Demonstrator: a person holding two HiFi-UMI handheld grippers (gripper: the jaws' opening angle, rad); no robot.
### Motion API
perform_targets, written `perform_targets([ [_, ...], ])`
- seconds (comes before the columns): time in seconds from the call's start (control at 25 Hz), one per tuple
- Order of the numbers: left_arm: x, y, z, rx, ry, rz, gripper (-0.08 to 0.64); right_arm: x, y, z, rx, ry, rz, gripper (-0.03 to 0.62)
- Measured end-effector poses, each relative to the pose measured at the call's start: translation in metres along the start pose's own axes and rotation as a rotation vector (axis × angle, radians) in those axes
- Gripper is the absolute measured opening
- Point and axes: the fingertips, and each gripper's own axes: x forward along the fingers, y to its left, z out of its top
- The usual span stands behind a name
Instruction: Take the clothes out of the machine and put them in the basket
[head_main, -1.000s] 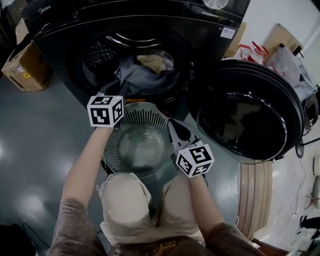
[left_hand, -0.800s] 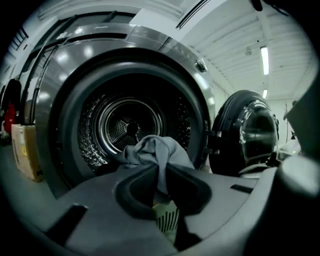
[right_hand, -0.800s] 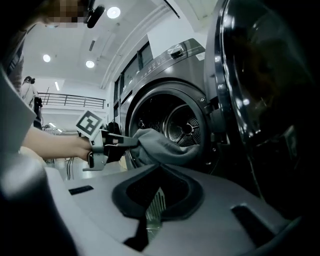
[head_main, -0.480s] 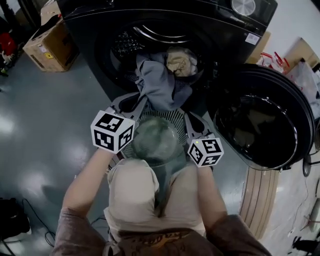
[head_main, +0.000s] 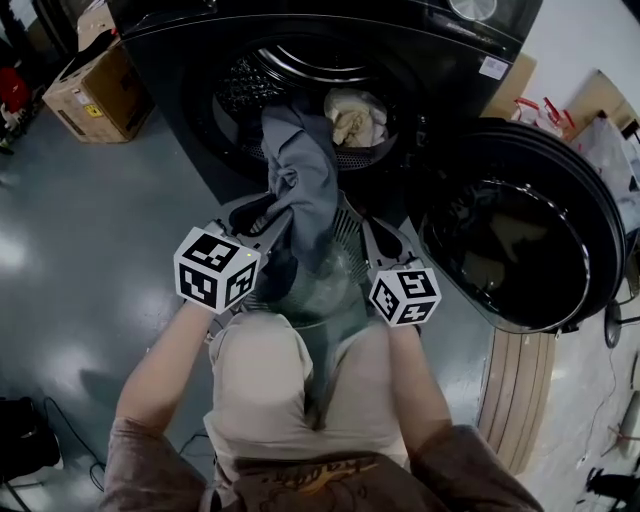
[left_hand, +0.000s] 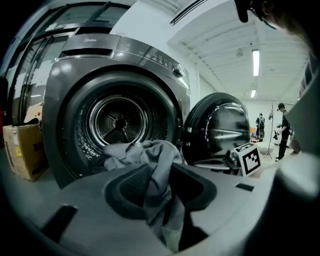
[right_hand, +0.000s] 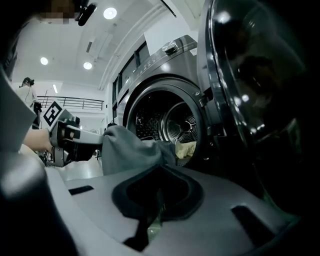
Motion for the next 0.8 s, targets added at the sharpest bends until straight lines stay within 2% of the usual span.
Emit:
perform_targets([
  [0.08, 0.003, -0.005, -0.002, -0.003, 0.005, -0.025, 0.224, -0.001, -0.001, 0.000, -0.005, -0.001, 0.001, -0.002],
  [0.16, 0.003, -0.006, 0.000, -0.009, -0.009, -0.034, 0.270, -0.002, -0.003, 0.000, -0.006, 0.000, -0.002, -0.003],
  [0.32, 0.015, 0.010, 0.004, -0.014, -0.028, 0.003, 0.319, -0.002, -0.003, -0.001, 0.005, 0.001, -0.004, -0.003],
  [0.52, 0.054, 0.043, 0.003, 0.000, -0.034, 0.071, 0.362, -0.006, 0.004, 0.005, -0.009, -0.008, 0.015, -0.002],
  [0.8, 0.125, 0.093, -0.006, 0.068, 0.051, 0.144, 0.403, -0.014, 0.010, 0.012, -0.028, -0.022, 0.025, -0.002],
])
